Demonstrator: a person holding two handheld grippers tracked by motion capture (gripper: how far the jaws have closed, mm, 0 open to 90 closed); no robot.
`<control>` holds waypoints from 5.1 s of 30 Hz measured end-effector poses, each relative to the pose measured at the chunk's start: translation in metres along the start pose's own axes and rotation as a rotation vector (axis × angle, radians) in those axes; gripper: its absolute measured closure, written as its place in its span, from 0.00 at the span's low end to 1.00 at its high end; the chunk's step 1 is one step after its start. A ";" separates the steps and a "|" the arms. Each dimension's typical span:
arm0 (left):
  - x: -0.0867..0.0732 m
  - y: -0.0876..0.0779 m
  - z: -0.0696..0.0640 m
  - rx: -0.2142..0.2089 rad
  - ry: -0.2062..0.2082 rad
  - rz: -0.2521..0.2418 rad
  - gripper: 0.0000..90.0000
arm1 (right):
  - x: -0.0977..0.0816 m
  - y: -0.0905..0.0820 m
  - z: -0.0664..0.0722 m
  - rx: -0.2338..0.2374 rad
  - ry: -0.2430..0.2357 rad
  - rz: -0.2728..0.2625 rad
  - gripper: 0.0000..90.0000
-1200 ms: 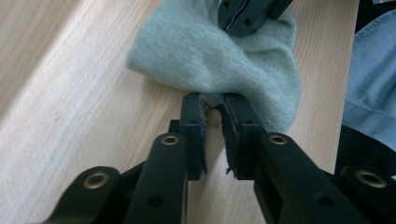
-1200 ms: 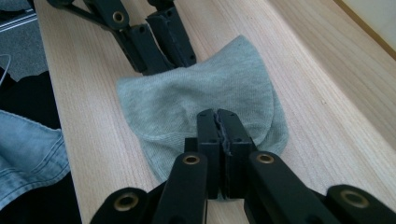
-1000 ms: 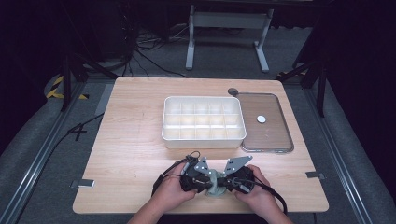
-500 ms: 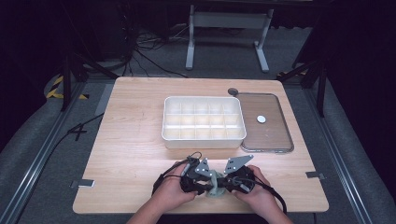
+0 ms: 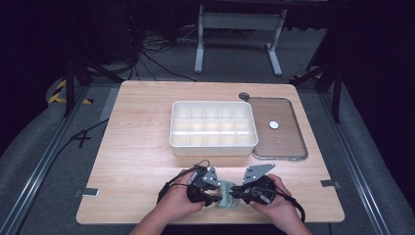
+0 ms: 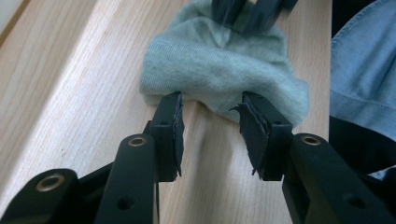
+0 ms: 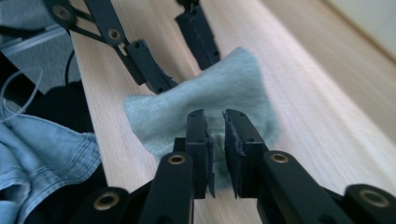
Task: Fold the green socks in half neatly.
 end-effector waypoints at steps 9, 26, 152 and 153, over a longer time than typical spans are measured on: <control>0.002 0.000 -0.001 0.007 -0.001 -0.005 0.67 | -0.027 -0.011 -0.023 -0.034 0.074 0.073 0.96; 0.011 0.004 -0.008 -0.012 0.068 -0.016 0.63 | -0.007 0.018 0.012 0.032 -0.006 0.069 0.97; -0.003 -0.020 0.003 0.148 -0.166 -0.068 0.31 | 0.021 0.015 -0.027 0.077 0.212 0.208 0.82; -0.004 -0.023 0.003 0.147 -0.171 -0.074 0.31 | 0.023 0.012 -0.028 0.067 0.201 0.194 0.82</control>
Point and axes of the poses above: each handheld gripper's, and its own axes: y roughly forward along the jaws, x roughly out of its top, z roughly to its left, the point moved 7 cm from there along y, roughly forward along the jaws, and after that the axes turned 14 degrees about -x, right-handed, at the moved point
